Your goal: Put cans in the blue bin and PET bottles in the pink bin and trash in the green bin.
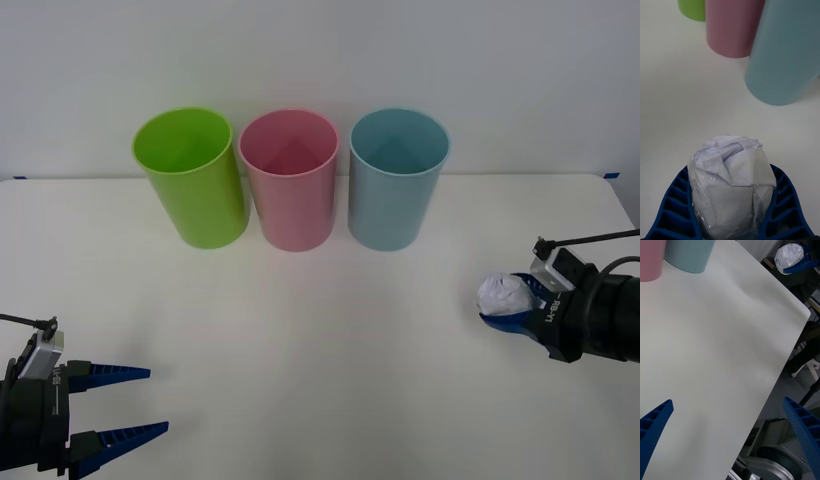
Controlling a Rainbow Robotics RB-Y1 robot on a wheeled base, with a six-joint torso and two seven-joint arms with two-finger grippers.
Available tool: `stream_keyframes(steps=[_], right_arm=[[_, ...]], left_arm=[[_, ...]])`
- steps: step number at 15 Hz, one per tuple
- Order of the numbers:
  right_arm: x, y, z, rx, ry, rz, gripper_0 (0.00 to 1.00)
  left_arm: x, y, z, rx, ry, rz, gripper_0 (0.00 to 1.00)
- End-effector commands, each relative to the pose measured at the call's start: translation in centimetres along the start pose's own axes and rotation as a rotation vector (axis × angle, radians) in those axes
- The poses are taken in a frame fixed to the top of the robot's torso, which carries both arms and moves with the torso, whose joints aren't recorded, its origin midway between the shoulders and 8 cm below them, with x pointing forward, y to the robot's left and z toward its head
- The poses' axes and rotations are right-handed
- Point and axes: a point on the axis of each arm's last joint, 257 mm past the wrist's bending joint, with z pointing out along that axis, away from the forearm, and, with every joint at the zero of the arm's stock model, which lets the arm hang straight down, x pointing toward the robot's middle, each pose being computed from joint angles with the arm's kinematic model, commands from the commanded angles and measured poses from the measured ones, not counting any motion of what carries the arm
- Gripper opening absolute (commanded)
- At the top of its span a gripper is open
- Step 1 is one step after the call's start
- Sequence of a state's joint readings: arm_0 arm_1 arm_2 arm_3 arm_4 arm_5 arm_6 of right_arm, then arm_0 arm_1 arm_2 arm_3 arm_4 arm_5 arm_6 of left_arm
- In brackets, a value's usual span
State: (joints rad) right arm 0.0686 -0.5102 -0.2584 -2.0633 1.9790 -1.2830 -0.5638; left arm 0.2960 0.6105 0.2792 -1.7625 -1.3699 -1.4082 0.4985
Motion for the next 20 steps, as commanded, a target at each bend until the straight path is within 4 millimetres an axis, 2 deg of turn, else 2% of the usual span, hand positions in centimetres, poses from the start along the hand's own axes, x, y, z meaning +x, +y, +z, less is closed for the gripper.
stream_keyframes(steps=[1,5,9,13,15,17,20], right_arm=[[-4.4,0.5,-0.4,0.038,-0.111,-0.015,0.00],[-9.4,1.8,-0.4,0.026,-0.234,-0.033,0.00],[-15.7,2.3,0.2,-0.016,-0.342,-0.095,0.00],[-21.9,3.9,0.8,-0.087,-0.415,-0.097,0.00],[-24.3,4.2,1.3,-0.092,-0.423,-0.104,0.00],[-26.9,4.5,2.1,-0.095,-0.424,-0.094,0.00],[-30.2,4.5,4.5,-0.135,-0.447,-0.060,0.00]], left_arm=[[0.0,0.0,0.0,0.000,0.000,0.000,1.00],[0.0,0.0,0.0,0.000,0.000,0.000,1.00],[0.0,0.0,0.0,0.000,0.000,0.000,1.00],[0.0,0.0,0.0,0.000,0.000,0.000,1.00],[0.0,0.0,0.0,0.000,0.000,0.000,1.00],[0.0,0.0,0.0,0.000,0.000,0.000,1.00],[0.0,0.0,0.0,0.000,0.000,0.000,1.00]])
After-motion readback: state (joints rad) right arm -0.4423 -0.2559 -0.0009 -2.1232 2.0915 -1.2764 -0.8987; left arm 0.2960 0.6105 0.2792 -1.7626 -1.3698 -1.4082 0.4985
